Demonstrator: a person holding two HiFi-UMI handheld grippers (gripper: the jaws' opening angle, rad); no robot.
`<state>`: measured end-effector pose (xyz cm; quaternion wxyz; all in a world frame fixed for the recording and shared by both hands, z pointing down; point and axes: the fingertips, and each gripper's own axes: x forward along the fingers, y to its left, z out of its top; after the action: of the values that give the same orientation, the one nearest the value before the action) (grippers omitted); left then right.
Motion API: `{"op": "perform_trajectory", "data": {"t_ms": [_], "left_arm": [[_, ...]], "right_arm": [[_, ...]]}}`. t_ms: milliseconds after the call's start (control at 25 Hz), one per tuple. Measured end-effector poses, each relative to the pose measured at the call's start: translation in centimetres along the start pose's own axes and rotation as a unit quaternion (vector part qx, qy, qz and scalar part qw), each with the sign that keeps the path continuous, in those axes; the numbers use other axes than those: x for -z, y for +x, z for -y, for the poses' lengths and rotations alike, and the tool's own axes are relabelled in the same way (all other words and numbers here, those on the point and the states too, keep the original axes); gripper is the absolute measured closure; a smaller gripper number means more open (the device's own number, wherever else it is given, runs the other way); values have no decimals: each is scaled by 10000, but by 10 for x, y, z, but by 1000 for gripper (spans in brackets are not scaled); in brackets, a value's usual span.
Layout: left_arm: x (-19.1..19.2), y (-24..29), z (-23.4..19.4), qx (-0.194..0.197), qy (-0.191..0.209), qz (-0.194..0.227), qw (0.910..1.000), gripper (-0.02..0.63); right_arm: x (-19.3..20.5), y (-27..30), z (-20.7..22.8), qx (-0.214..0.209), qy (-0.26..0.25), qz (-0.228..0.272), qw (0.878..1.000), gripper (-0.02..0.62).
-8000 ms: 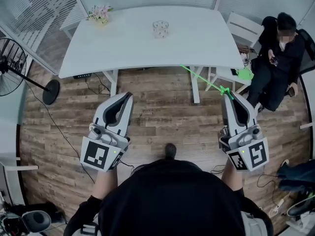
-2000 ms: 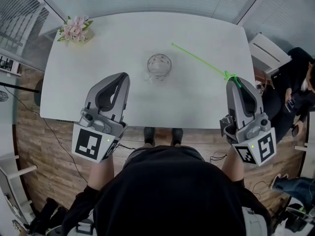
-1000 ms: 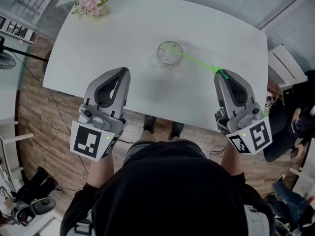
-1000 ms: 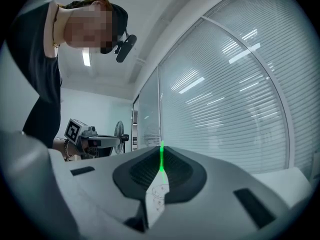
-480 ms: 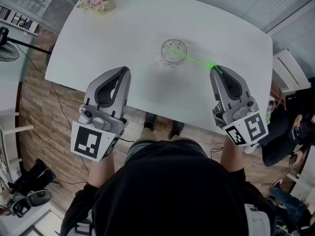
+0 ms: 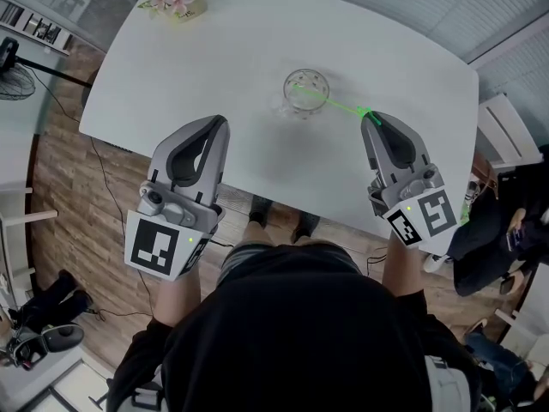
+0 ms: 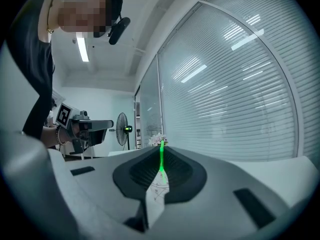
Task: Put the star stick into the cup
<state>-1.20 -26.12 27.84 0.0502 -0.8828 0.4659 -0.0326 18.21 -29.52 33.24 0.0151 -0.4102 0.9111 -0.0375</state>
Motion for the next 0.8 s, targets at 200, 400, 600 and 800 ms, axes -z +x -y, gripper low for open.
{"op": "perform_trajectory", "data": {"t_ms": [200,400,600,800], "left_arm": [[-1,-2,-2,-83,-39,60,9999,595],[5,-5,-8,-210,-6,-70,9998,595],[4,-6,-11,-246,-8,-40,9997,595],[3,-7,-14,-256,-18,-43,9997,595]], "right_arm": [[8,6,2,-53,42,-74,9999,572],[15,13,2,-86,66,-161,9998,572],[16,18,2,-93,68,-185,9998,572],[16,22,1,-87,74,-193,9997,572]]}}
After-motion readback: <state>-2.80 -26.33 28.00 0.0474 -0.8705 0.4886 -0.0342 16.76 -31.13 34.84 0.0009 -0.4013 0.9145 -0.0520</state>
